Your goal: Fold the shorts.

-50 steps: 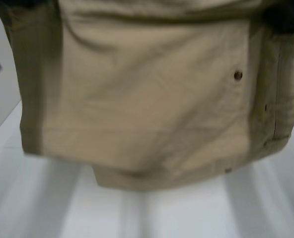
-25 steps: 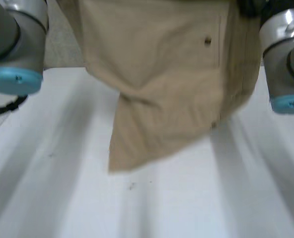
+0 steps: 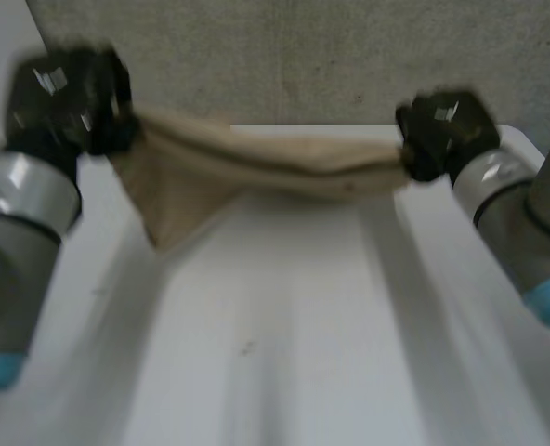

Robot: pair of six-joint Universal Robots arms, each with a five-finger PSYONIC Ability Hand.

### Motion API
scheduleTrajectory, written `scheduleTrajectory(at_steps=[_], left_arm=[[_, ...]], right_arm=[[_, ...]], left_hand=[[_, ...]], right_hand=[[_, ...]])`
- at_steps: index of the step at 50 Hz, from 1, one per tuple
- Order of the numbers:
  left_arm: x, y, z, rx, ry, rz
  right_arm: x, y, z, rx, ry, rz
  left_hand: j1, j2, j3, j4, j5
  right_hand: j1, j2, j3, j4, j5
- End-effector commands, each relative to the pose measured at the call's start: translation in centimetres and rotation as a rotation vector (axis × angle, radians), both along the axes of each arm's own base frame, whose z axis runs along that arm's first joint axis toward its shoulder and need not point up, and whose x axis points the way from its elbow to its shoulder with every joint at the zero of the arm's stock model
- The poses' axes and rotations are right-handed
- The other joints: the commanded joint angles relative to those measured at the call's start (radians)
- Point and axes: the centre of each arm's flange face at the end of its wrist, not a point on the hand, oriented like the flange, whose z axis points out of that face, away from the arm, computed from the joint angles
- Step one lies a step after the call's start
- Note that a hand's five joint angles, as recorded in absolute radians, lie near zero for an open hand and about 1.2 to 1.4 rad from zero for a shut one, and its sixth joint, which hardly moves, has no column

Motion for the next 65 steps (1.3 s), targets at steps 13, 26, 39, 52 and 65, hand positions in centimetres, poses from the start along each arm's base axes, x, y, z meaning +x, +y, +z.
scheduleTrajectory(at_steps=[13,26,39,52,65], left_arm=[[0.4,3.9,-14.7,0.514,-0.268,-0.049],[2.1,8.6,-12.7,0.646,-0.423,-0.086],[3.1,14.3,-11.2,0.782,-0.511,-0.296],[1.4,9.7,-10.8,0.6,-0.483,-0.256],[-2.6,-3.6,-12.7,0.334,-0.455,-0.168]], right_arm=[[-1.3,4.4,-12.8,0.392,0.187,0.093],[-3.8,7.0,-11.3,0.376,0.456,0.122],[-5.8,10.8,-8.9,0.514,0.641,0.198],[-5.0,10.9,-11.4,0.518,0.611,0.273],[-4.7,10.7,-12.4,0.525,0.614,0.283]], left_hand=[[0.252,0.196,0.204,0.193,0.256],[0.252,0.196,0.204,0.193,0.256],[0.252,0.196,0.204,0.193,0.256],[-0.898,-0.954,-0.947,-0.958,-0.895],[-0.851,-0.907,-0.9,-0.911,-0.848]], right_hand=[[0.431,0.22,0.213,0.204,0.24],[0.431,0.22,0.213,0.204,0.24],[0.431,0.22,0.213,0.204,0.24],[0.431,0.22,0.213,0.204,0.24],[0.431,0.22,0.213,0.204,0.24]])
